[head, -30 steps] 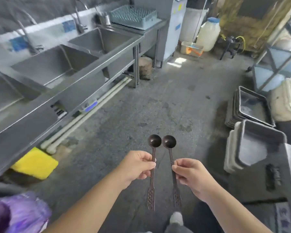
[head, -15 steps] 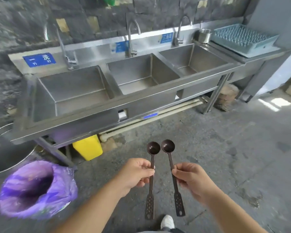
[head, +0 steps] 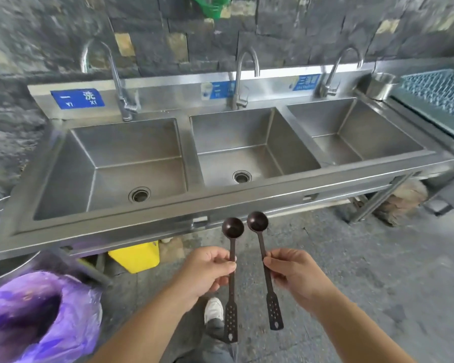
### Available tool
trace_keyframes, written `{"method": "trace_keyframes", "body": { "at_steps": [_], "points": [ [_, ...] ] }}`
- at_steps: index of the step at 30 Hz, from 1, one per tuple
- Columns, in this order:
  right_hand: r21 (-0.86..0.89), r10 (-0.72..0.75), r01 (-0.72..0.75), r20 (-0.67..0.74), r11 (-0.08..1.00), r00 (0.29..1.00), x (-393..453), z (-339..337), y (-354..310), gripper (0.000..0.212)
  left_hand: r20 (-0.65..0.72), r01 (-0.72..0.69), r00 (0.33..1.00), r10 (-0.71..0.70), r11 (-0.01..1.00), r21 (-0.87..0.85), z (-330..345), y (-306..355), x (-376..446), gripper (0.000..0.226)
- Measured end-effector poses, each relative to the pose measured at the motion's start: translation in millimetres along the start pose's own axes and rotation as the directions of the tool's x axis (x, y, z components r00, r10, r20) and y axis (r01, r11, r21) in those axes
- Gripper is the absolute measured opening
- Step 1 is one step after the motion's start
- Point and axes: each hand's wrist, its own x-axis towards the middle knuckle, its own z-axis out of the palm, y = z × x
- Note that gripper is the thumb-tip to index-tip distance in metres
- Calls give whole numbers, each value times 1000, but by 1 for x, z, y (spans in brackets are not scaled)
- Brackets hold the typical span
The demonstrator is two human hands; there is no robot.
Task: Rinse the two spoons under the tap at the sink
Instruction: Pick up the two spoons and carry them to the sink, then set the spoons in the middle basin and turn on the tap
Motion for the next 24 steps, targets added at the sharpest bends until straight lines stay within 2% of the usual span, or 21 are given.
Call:
{"method": "trace_keyframes", "body": {
  "at_steps": [10,13,18,24],
  "points": [
    [-14,-3,3,-26,1000,1000,158,-20,-104,21,12,-1,1000,1,1000,0,-33,102,169,11],
    [-24,12,-13,-40,1000,999,200,-33,-124,22,-16,15,1000,-16,1000,-15,-34,124,212,10],
    [-40,75,-75,-23,996,997,277,-66,-152,10,-91,42,995,-45,999,-33,-27,144,290,9],
    [-85,121,-119,21,989,992,384,-117,-182,22,-176,111,977,-123,991,-79,-8,173,390,11]
  ]
}}
